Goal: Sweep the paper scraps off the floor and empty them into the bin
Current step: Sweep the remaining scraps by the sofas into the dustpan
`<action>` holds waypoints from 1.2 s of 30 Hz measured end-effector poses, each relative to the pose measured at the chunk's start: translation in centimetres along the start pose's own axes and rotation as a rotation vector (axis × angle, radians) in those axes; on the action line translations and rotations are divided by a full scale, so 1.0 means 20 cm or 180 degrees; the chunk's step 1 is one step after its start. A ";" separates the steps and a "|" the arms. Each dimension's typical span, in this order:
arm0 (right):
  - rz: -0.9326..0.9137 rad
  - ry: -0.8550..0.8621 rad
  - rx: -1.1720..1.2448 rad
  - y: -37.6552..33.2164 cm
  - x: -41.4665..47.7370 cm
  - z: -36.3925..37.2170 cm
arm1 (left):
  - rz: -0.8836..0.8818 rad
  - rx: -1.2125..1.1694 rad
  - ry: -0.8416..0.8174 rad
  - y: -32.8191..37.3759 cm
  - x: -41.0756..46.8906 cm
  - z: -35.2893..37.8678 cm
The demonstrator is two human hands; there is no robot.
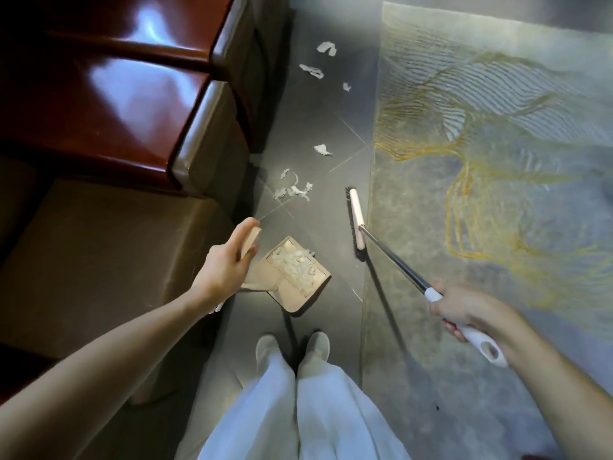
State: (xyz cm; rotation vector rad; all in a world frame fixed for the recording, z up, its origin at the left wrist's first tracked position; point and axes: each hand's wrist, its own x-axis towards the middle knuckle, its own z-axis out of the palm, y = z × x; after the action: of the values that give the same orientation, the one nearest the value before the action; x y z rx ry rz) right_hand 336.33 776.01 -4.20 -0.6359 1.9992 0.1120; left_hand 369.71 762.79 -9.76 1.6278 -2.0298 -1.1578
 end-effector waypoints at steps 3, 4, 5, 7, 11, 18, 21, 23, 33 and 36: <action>0.0042 0.0040 -0.0265 0.01 0.04 0.09 | 0.0069 0.0100 -0.0136 0.04 0.08 0.03; 0.0076 -0.0051 -0.0377 0.00 0.04 0.13 | 0.0058 0.0113 -0.0190 0.04 0.11 0.04; 0.0094 -0.0182 -0.0519 -0.03 0.05 0.17 | 0.0042 0.0114 -0.0224 0.05 0.13 0.05; 0.0105 -0.0421 -0.0644 -0.09 0.04 0.23 | 0.0031 0.0115 -0.0275 0.06 0.18 0.06; 0.0037 -0.0598 -0.0744 -0.24 0.02 0.35 | 0.0106 0.0092 -0.0312 0.07 0.25 0.05; 0.0037 -0.0867 0.0174 -0.39 -0.08 0.31 | 0.0086 -0.0107 -0.0252 -0.01 0.33 -0.06; 0.0002 -0.0856 0.0333 -0.43 -0.14 0.23 | 0.0012 -0.0201 -0.0185 -0.04 0.37 -0.11; -0.0071 -0.0787 0.0253 -0.48 -0.16 0.18 | -0.0028 -0.0202 -0.0114 -0.06 0.41 -0.14; -0.0464 -0.0225 0.0048 -1.00 0.40 -0.30 | -0.0321 -0.0447 0.0456 -0.04 0.87 -0.29; -0.0697 -0.0048 -0.0354 -1.22 0.66 -0.46 | -0.0475 -0.0532 0.0593 -0.02 1.03 -0.30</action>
State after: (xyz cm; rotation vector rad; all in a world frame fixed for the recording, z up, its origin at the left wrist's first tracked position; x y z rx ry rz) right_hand 335.83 746.91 -6.26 -0.9182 1.9053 0.0954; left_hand 367.39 741.45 -11.26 1.7550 -1.6765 -1.1435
